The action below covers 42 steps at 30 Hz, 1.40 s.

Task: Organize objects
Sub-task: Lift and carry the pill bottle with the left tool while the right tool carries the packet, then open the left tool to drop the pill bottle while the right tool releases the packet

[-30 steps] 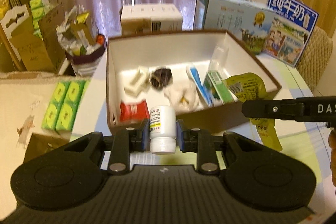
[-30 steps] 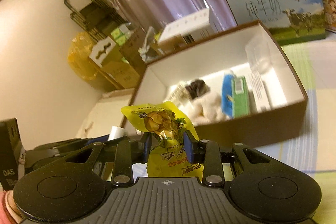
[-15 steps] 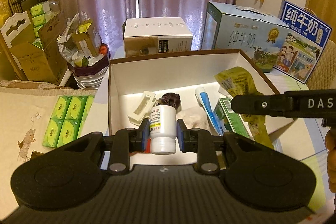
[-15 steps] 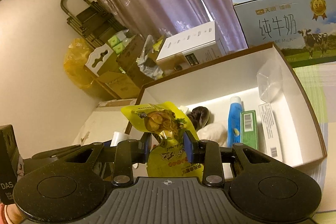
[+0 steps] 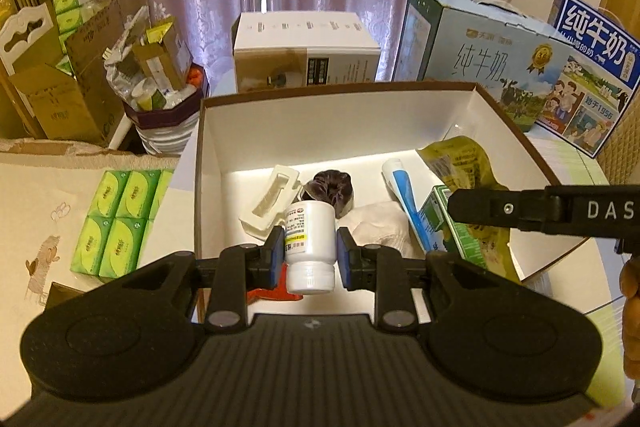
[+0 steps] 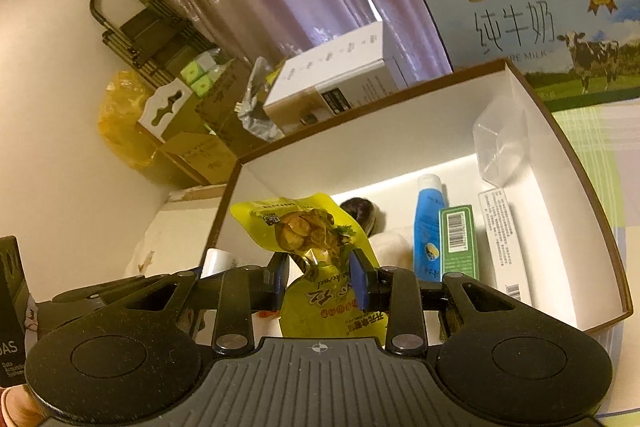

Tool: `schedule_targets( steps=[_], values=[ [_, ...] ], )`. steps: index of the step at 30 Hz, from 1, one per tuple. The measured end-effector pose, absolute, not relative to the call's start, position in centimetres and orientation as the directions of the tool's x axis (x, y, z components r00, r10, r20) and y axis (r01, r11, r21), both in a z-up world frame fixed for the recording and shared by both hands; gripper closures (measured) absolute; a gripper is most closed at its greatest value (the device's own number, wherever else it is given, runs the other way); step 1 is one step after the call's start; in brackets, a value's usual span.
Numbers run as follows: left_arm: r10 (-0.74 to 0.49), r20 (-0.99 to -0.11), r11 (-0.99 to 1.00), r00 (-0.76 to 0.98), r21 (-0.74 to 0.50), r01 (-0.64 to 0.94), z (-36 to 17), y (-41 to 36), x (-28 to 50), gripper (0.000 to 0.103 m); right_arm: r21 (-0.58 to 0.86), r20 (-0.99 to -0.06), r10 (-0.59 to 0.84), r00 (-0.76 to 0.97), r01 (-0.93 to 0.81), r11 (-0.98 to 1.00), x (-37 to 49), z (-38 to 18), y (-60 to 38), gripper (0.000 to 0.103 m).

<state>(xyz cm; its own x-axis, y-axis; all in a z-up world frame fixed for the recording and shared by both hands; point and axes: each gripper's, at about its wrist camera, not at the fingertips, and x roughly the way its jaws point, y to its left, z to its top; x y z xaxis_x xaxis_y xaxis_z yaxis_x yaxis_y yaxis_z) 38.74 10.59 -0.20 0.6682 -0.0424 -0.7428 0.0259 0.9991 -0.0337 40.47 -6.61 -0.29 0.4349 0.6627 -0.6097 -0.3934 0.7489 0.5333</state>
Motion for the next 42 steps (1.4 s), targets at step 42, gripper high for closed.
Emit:
schedule_targets(
  steps=[42],
  values=[
    [-0.036, -0.77, 0.999, 0.637, -0.042, 0.006, -1.6, 11.4, 39.6, 0.056, 0.539, -0.629, 0.633, 0.451, -0.334, 0.773, 41.2, -1.4, -6.3, 0.071]
  ],
)
